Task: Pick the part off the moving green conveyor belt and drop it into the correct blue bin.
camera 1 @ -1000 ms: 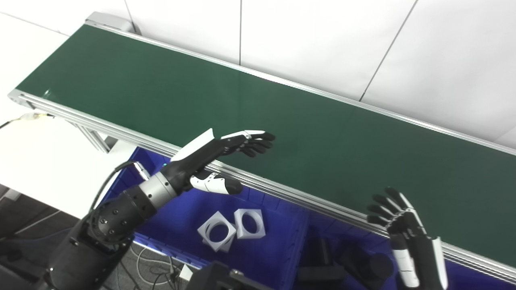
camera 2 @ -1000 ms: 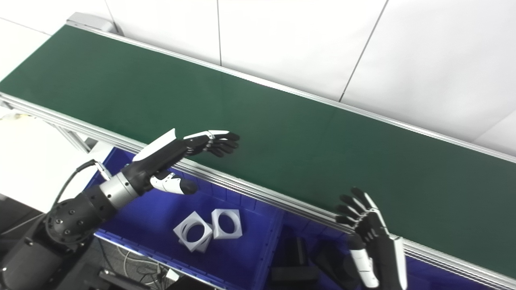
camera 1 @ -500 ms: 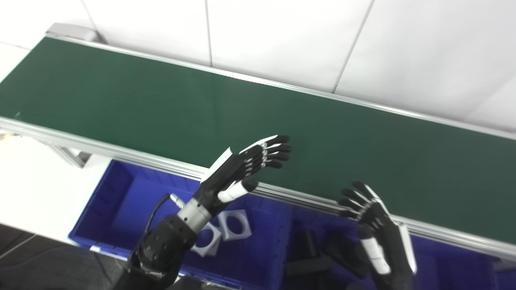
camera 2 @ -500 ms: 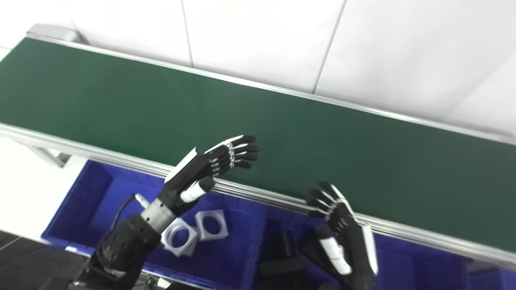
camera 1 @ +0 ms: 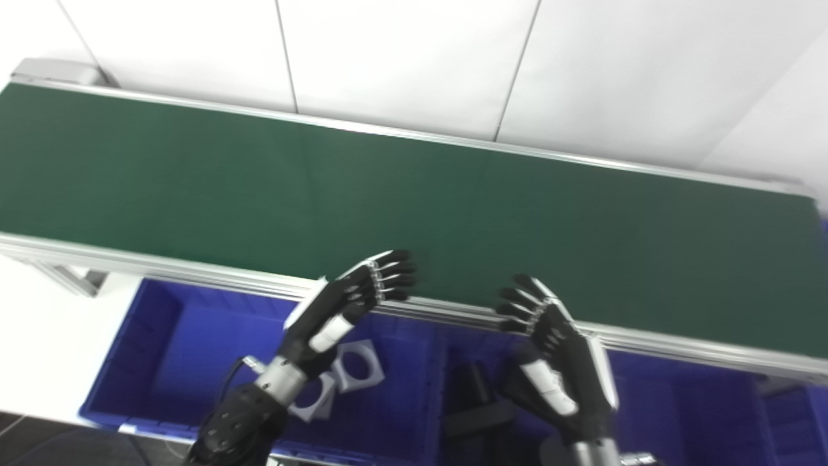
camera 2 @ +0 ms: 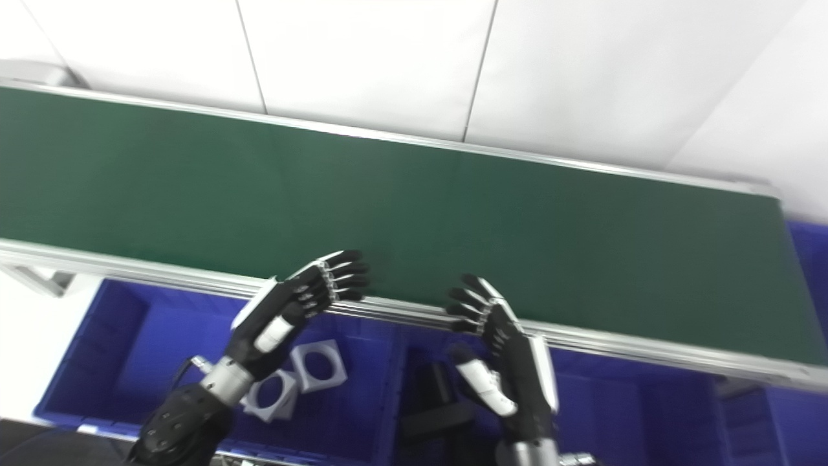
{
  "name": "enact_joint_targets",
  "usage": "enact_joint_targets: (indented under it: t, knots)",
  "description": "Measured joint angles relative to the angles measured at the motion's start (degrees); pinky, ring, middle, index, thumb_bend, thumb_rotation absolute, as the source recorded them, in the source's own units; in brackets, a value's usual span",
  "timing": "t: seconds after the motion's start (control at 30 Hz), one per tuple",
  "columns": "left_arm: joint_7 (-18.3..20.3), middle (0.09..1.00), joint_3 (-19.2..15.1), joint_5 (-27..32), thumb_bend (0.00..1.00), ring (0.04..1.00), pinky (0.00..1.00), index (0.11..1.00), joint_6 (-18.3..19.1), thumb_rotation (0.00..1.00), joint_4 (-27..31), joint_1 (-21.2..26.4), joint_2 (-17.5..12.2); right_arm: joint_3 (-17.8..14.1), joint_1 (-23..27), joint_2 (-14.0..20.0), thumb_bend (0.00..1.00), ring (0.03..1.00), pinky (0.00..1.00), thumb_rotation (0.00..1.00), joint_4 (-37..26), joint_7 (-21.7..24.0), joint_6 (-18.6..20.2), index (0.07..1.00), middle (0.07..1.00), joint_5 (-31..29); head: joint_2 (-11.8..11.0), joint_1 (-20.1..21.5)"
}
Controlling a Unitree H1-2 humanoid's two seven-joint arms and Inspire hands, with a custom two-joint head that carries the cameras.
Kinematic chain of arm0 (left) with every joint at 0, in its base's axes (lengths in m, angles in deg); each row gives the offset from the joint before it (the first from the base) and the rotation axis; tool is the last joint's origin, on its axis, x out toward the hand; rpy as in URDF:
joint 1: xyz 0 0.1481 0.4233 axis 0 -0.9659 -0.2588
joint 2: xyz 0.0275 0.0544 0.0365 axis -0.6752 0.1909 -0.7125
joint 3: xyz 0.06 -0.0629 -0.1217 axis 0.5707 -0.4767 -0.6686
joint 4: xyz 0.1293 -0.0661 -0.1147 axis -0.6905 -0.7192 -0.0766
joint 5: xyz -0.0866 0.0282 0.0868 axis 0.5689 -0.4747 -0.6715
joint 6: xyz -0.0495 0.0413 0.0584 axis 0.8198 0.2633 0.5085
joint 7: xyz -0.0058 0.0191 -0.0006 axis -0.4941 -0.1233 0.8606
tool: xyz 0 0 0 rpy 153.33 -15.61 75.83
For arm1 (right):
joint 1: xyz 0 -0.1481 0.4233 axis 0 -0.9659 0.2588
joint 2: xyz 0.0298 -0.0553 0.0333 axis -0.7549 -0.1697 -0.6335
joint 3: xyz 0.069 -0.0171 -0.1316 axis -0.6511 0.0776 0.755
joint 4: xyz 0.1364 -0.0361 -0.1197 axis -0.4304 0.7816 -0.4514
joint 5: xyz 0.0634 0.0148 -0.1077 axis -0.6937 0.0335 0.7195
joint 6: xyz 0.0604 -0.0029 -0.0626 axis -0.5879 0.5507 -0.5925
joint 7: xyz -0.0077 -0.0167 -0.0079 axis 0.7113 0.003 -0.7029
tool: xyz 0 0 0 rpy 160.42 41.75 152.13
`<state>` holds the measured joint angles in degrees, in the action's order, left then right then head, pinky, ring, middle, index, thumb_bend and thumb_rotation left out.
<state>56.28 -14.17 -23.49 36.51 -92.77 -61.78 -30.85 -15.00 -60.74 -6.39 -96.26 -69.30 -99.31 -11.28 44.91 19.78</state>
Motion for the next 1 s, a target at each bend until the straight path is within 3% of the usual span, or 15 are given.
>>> enact_joint_targets:
  t: [0.1, 0.23, 0.6, 1.0]
  knots:
    - [1.1, 0.823, -1.4, 2.1, 0.81, 0.793, 0.77, 0.848, -0.5, 0.77, -0.8, 0.2, -1.3, 0.5, 0.6, -1.1, 0.67, 0.734, 0.64, 0.73, 1.3, -1.0, -0.1, 0.863, 0.792, 1.5, -0.3, 6.2]
    - [2.6, 0.812, -2.8, 4.4, 0.82, 0.785, 0.77, 0.845, -1.2, 0.75, -2.6, 0.6, -2.5, 1.3, 1.7, -2.0, 0.68, 0.732, 0.64, 0.74, 2.6, -2.0, -0.4, 0.861, 0.791, 2.7, -0.2, 7.5]
    - [4.4, 0.798, -4.0, 5.6, 0.82, 0.774, 0.76, 0.829, -2.1, 0.74, -4.3, 1.2, -3.0, 2.0, 2.2, -2.8, 0.70, 0.740, 0.65, 0.78, 3.8, -3.7, -1.0, 0.872, 0.794, 4.3, 0.3, 7.1]
    - [4.5, 0.809, -3.6, 5.2, 0.82, 0.785, 0.76, 0.840, -2.1, 0.72, -3.6, 0.9, -2.6, 1.9, 1.7, -2.3, 0.69, 0.738, 0.64, 0.80, 3.7, -3.8, -1.0, 0.862, 0.791, 3.5, 0.1, 2.0]
